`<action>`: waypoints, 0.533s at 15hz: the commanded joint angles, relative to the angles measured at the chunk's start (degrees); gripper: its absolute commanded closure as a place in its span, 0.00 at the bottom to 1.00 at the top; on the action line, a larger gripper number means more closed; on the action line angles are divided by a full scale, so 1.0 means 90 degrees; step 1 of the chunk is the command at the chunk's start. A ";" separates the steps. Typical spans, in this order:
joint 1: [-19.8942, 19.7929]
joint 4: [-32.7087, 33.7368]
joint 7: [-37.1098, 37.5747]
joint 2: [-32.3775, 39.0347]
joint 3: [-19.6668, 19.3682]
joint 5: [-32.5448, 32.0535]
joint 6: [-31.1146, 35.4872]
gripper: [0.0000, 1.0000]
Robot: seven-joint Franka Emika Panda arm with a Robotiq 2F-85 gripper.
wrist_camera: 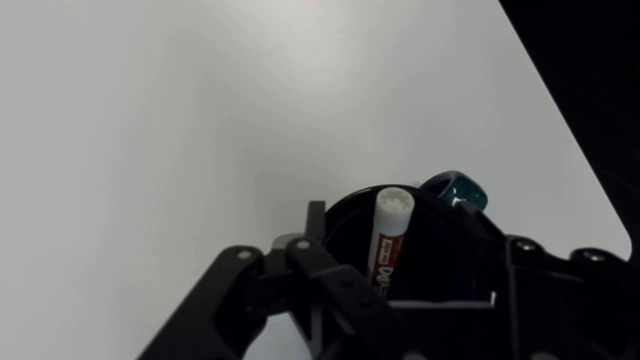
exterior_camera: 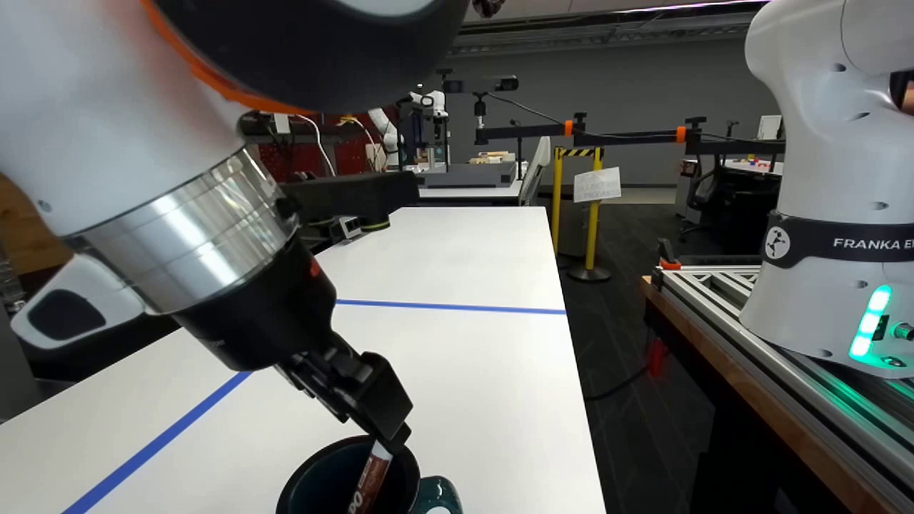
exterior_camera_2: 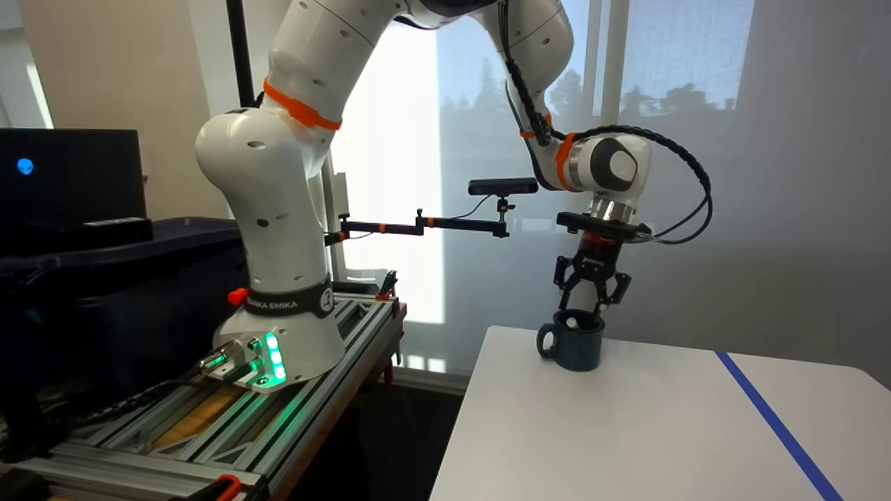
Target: Take the marker out of the cup
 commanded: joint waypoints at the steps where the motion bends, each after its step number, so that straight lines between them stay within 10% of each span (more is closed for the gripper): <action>1: 0.0082 0.0344 0.0127 0.0307 -0.0021 -0.0026 -0.0245 0.63; 8: 0.0187 0.0623 0.0290 0.0599 -0.0017 -0.0030 -0.0320 0.66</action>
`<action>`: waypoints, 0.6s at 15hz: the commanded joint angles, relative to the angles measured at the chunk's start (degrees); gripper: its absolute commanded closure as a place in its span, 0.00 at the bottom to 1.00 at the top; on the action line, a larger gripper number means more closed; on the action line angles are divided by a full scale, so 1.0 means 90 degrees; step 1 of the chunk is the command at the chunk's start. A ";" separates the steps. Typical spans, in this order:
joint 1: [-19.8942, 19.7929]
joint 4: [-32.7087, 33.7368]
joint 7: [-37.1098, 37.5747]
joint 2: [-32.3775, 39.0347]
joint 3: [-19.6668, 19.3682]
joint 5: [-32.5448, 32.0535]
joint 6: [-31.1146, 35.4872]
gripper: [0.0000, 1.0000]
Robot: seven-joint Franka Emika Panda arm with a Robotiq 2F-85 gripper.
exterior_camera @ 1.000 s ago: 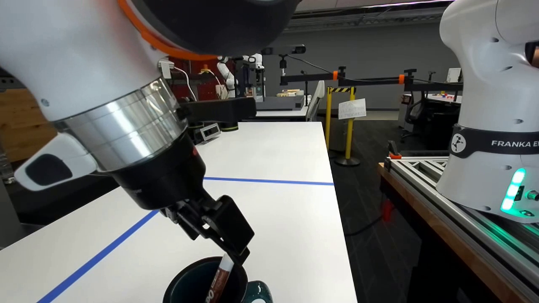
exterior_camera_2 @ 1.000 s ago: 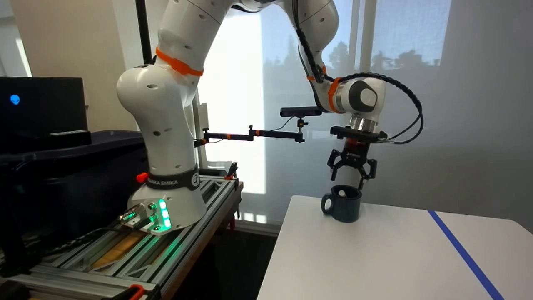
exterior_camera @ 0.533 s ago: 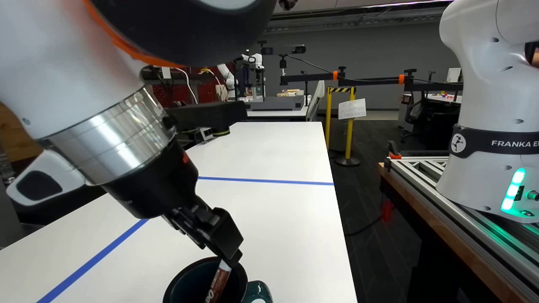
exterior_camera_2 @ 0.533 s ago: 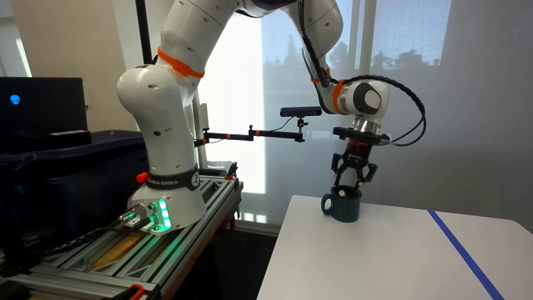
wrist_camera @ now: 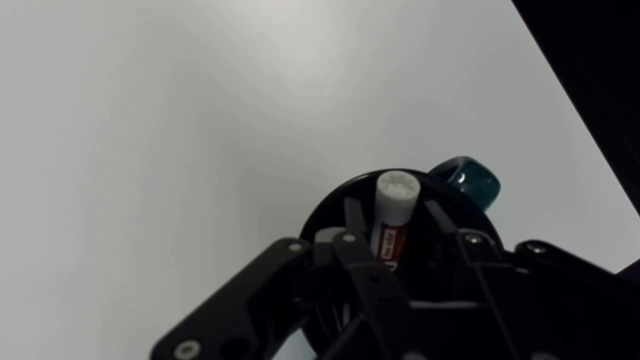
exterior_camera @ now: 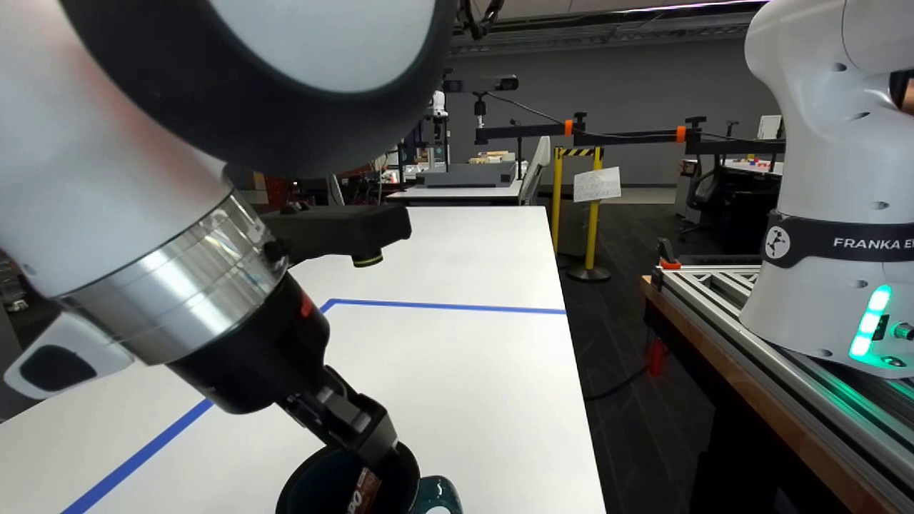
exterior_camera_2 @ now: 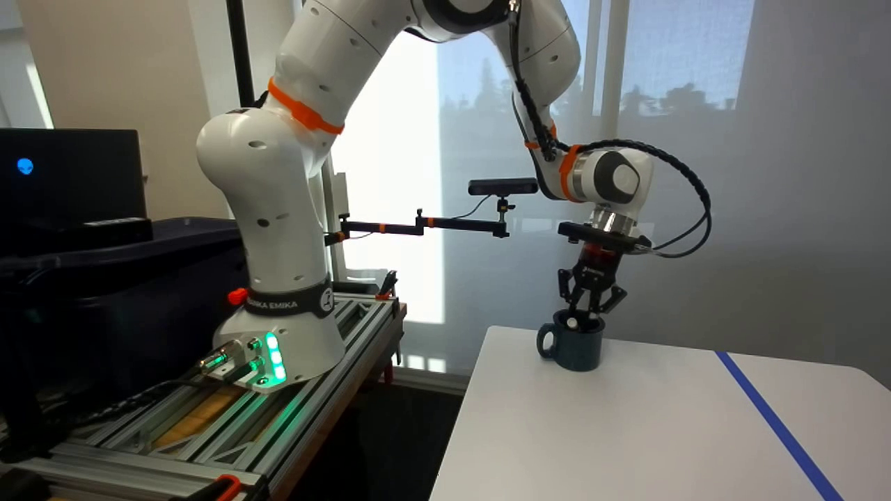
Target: Take the marker out of the cup
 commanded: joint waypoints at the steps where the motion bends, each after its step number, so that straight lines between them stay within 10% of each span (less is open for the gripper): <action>1: 0.0144 0.0298 0.0173 0.0166 -0.0019 -0.0041 -0.0244 0.72; 4: 0.0165 0.0274 0.0185 0.0121 -0.0020 -0.0066 -0.0273 1.00; 9: 0.0016 -0.0382 -0.0090 -0.0590 0.0141 0.0042 -0.0420 1.00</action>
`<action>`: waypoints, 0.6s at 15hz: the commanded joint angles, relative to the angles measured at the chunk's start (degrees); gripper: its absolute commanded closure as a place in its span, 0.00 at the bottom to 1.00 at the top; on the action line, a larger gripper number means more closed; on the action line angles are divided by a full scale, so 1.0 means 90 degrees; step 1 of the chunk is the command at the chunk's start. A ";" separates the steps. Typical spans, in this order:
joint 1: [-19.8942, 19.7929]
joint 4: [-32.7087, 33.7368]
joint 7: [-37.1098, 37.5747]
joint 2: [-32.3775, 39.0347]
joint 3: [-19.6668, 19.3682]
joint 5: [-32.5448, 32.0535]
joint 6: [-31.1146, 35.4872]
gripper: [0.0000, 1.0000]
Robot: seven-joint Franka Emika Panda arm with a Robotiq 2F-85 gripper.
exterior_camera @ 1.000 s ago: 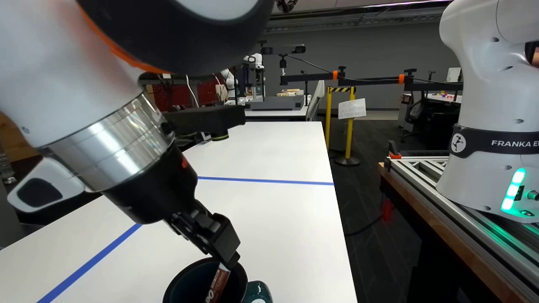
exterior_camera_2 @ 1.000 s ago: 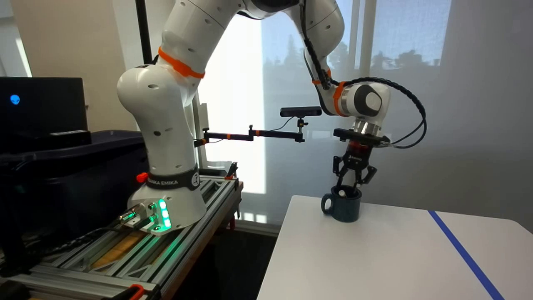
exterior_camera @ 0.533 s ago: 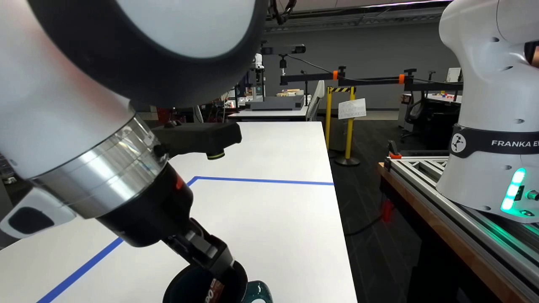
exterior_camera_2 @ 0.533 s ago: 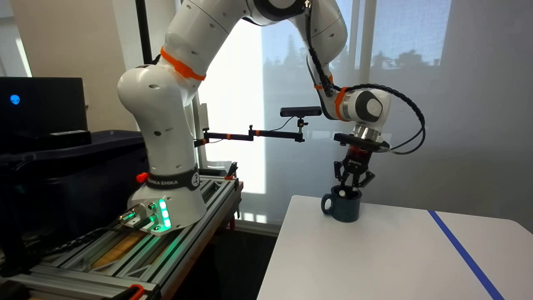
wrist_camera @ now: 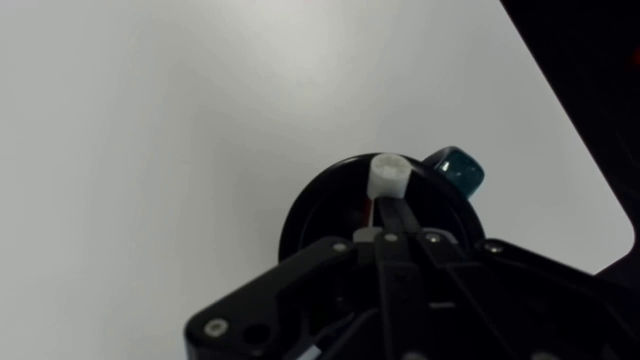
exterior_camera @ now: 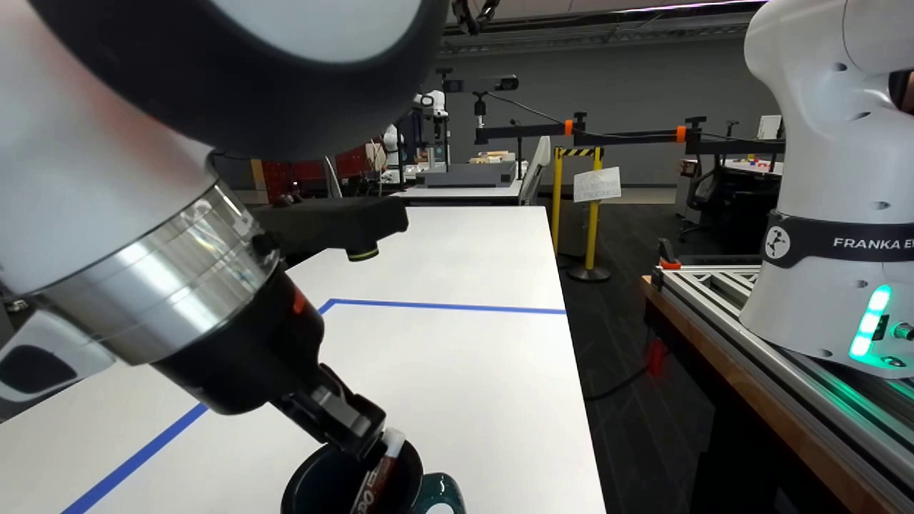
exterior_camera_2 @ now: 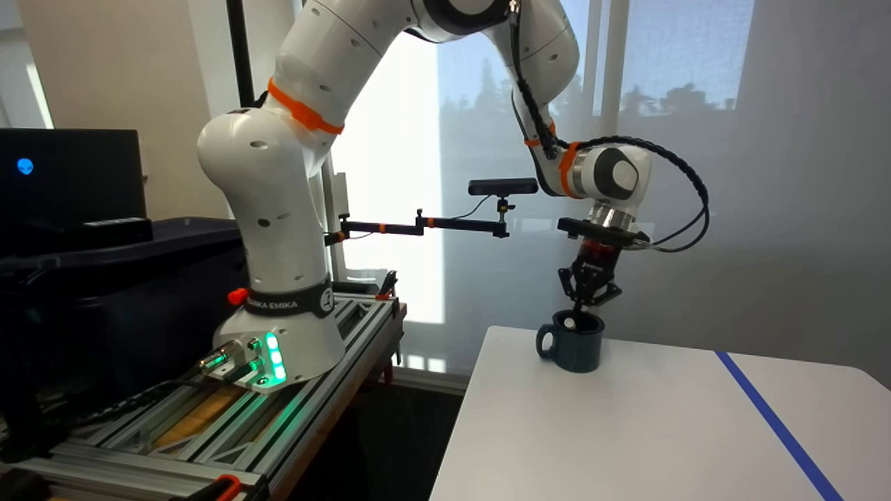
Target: Take the marker out of the cup
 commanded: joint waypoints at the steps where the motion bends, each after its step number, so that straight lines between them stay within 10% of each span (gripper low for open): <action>1: -0.0059 -0.0542 -0.0175 -0.0656 0.0124 0.0029 -0.0295 1.00; 4: -0.0045 -0.0541 -0.0174 -0.0723 0.0121 0.0013 -0.0503 1.00; 5: -0.0037 -0.0518 -0.0168 -0.0723 0.0112 -0.0015 -0.0555 0.74; 9: -0.0015 -0.0434 -0.0121 -0.0662 0.0071 -0.0122 -0.0484 0.51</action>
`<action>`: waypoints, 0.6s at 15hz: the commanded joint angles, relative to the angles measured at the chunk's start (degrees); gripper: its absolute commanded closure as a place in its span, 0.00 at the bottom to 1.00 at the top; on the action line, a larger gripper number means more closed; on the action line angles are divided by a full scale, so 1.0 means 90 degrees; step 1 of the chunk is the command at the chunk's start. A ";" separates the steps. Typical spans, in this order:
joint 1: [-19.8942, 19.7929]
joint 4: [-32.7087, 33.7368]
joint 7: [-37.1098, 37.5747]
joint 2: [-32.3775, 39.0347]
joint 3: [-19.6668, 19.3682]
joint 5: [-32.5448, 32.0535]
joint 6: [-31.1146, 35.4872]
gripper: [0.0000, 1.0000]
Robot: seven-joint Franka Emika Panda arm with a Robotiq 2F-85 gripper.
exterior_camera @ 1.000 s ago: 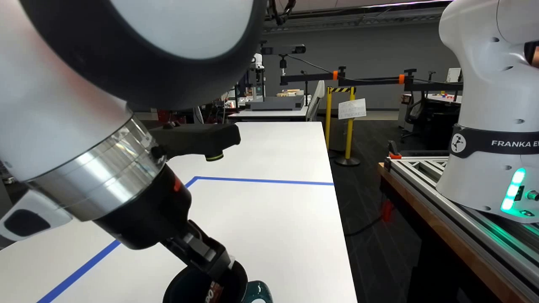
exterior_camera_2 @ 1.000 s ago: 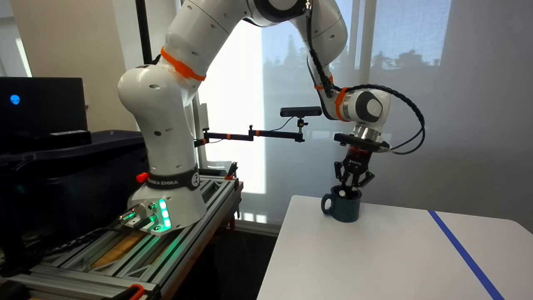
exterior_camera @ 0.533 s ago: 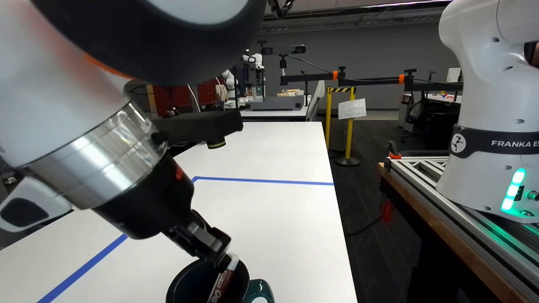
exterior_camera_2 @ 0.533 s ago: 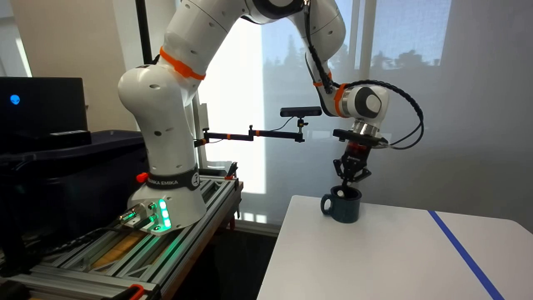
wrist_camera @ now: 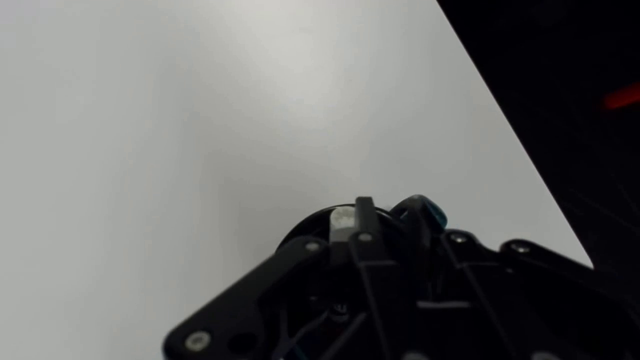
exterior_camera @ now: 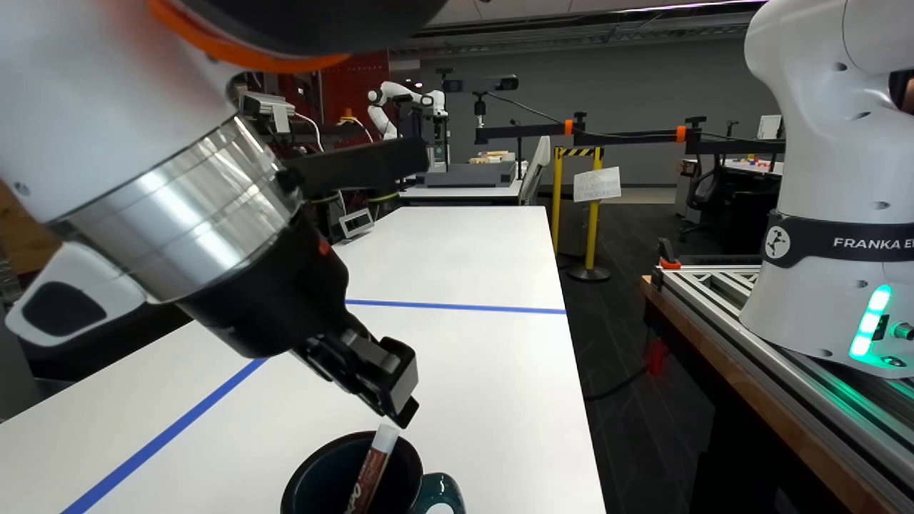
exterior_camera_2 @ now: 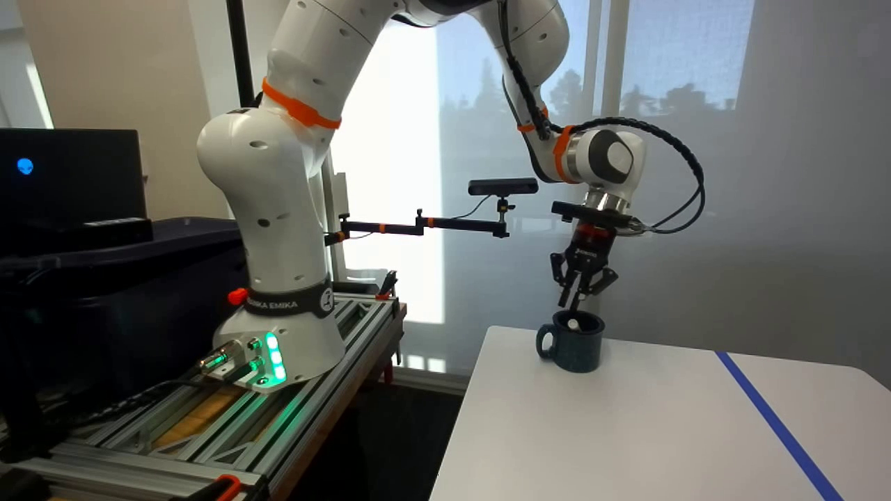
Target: Take the marker out of the cup
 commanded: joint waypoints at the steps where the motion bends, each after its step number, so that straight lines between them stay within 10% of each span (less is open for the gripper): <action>1: 0.0006 -0.0045 -0.0029 -0.0082 -0.0005 -0.0131 -0.0031 0.44; 6: 0.0026 0.0089 0.0008 0.0093 -0.0063 -0.0220 0.0084 0.07; 9: 0.0025 0.0193 0.0014 0.0242 -0.0107 -0.0273 0.0146 0.19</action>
